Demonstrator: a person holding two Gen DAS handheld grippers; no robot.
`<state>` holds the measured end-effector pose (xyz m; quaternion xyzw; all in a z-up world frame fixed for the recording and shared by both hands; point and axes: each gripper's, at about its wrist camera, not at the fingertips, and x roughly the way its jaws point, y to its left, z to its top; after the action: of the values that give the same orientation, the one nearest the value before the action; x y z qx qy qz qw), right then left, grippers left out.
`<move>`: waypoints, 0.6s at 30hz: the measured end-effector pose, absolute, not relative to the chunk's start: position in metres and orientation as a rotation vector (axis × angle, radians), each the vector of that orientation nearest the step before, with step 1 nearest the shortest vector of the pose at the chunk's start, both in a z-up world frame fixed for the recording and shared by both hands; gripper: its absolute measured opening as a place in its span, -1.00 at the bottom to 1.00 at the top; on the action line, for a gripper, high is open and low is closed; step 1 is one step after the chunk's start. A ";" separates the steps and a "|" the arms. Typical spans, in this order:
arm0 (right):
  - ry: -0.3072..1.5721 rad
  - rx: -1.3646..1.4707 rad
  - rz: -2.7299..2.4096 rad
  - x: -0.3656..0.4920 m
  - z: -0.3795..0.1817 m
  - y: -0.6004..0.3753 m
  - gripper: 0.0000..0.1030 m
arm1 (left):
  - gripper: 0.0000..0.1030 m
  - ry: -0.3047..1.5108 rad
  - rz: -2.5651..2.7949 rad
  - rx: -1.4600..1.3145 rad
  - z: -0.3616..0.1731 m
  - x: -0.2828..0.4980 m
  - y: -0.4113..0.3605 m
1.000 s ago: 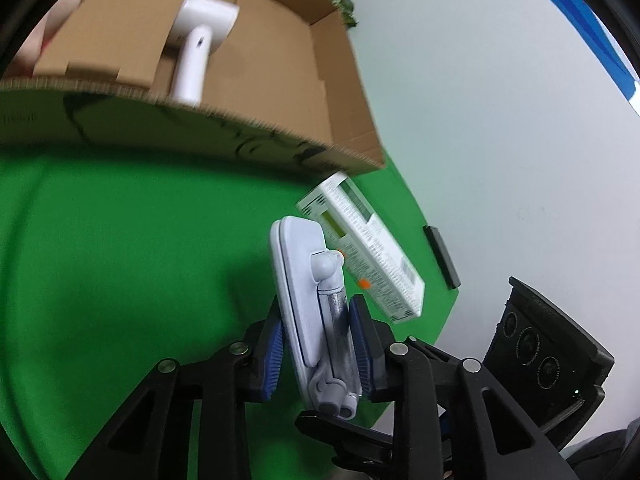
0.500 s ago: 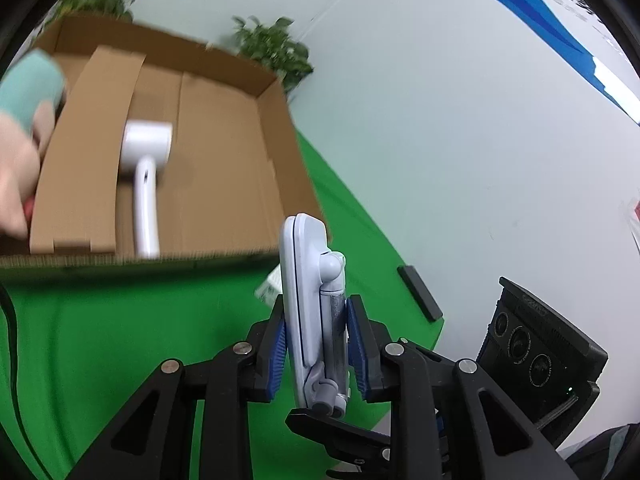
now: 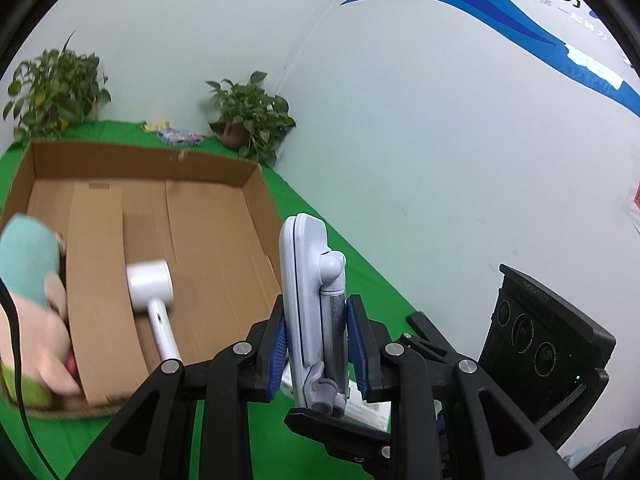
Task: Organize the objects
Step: 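Carry the phone stand into the tray beside the hair dryer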
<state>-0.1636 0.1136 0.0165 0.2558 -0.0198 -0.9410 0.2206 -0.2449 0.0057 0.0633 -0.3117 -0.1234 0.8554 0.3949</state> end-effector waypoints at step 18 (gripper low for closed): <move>-0.283 1.025 -2.415 -0.258 -0.043 0.134 0.27 | -0.51 -0.341 2.149 -1.090 -0.021 -0.356 0.025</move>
<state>-0.2575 0.1339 -0.0429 0.3761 -0.1039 -0.8865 0.2488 -0.3556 0.0249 -0.0211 -0.4201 -0.1312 0.8284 0.3464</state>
